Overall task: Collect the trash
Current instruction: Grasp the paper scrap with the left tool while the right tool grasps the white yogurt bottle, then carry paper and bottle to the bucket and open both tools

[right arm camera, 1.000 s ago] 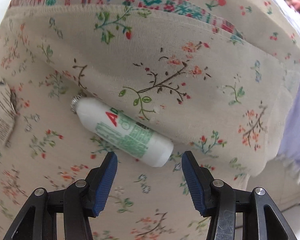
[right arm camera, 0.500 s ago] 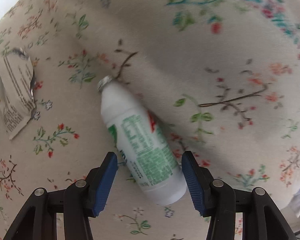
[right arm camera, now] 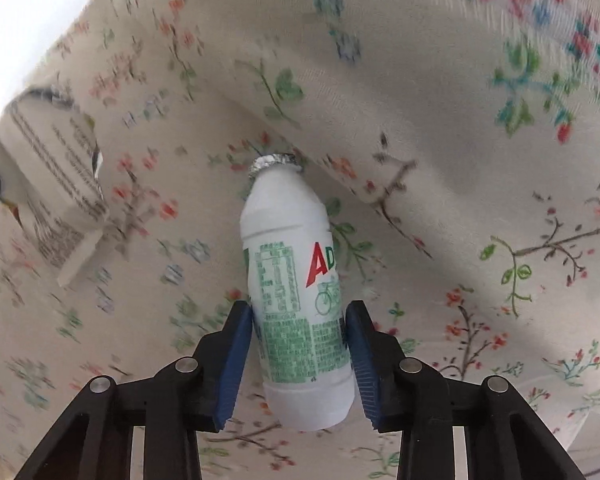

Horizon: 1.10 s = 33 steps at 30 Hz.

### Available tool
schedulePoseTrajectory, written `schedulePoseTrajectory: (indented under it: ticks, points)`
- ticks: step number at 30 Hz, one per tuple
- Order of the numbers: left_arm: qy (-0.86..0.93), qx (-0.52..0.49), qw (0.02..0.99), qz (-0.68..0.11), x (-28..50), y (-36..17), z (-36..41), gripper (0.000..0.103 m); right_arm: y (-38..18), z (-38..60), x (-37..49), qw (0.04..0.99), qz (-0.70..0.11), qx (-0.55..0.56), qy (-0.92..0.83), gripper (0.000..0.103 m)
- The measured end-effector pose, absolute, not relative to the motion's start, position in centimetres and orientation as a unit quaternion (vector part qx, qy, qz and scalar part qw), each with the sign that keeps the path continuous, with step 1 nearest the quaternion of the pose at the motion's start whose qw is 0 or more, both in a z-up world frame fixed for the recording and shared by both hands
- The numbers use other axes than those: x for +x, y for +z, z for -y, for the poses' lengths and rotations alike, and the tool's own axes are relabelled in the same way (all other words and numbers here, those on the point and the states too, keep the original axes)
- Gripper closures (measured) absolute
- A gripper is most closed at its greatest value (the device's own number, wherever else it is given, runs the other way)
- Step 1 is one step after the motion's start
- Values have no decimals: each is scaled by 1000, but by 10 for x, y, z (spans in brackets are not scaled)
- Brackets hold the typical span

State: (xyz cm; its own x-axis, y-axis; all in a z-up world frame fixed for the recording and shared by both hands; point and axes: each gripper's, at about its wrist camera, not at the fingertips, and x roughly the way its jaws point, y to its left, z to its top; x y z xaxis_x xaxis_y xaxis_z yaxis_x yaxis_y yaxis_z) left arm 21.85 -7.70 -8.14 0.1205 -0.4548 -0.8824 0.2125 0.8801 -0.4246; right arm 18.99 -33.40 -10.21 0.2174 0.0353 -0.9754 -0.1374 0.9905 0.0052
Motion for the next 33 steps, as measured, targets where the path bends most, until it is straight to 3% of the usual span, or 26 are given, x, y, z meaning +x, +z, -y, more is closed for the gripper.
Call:
schedulePoseTrajectory:
  ticks: [5,11,19,33]
  points:
    - [-227,-99,752,-611,221,-67,56,97,-54,333,208,809,-579,33,96,62]
    - [-217,-105,746,-620,217,-71,32,97,-80,298,195,780,-622,4,66,63]
    - [-206,-108,752,-617,219,-69,10,97,-84,269,190,782,-617,17,82,63]
    - [-162,-141,764,-608,237,-56,-85,97,-59,207,174,783,-603,16,155,63]
